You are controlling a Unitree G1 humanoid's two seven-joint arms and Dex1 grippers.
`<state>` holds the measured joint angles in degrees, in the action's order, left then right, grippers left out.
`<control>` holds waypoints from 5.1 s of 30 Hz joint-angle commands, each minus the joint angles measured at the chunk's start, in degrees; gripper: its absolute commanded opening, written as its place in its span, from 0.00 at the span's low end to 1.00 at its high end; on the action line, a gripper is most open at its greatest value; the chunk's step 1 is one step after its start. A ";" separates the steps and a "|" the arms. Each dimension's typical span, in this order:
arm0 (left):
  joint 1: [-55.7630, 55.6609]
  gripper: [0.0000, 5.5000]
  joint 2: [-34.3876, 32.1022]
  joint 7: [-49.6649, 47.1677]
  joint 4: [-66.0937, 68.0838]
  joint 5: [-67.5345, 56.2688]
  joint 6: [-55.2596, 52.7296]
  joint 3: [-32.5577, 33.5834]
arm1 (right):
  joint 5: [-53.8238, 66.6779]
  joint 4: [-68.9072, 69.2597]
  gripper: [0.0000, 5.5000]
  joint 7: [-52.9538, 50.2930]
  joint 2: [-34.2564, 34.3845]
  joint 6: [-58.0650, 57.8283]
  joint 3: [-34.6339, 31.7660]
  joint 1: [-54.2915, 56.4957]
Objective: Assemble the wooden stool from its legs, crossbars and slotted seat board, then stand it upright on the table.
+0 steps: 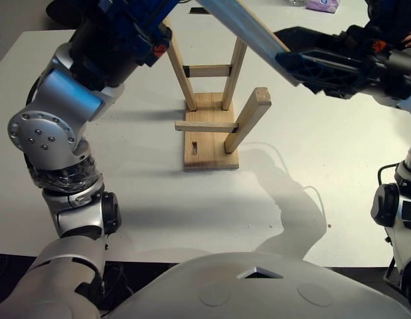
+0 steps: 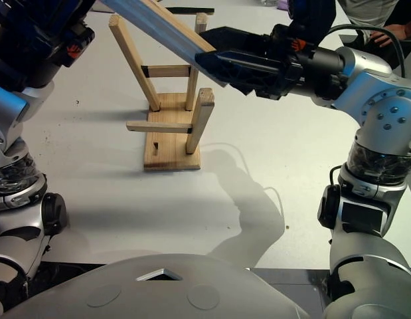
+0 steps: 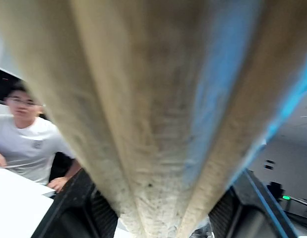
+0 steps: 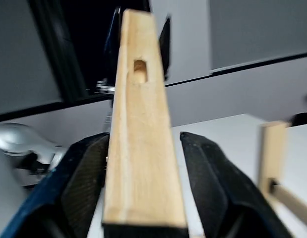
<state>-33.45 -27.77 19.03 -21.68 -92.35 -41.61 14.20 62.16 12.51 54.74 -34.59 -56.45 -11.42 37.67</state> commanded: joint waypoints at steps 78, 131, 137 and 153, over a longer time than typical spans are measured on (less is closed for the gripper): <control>24.85 0.37 -15.94 42.64 1.51 58.58 18.50 -14.47 | -7.24 8.63 0.47 -21.24 8.63 11.61 -5.70 -1.64; 26.70 0.37 -20.28 34.23 -1.41 62.50 12.92 -21.75 | -17.01 17.48 0.00 -42.05 10.19 8.79 -4.19 1.80; 25.10 0.37 -20.27 40.72 5.06 62.41 17.41 -22.57 | -31.92 8.71 0.00 -32.73 0.48 13.13 9.21 -10.14; 20.14 0.46 -16.90 45.99 17.12 56.48 22.25 -14.14 | -20.34 6.07 0.05 -28.44 9.11 13.98 1.51 -14.85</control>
<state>-14.85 -43.30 65.81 -4.63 -34.86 -15.08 -1.47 42.29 22.18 24.36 -24.46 -45.54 -6.67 22.57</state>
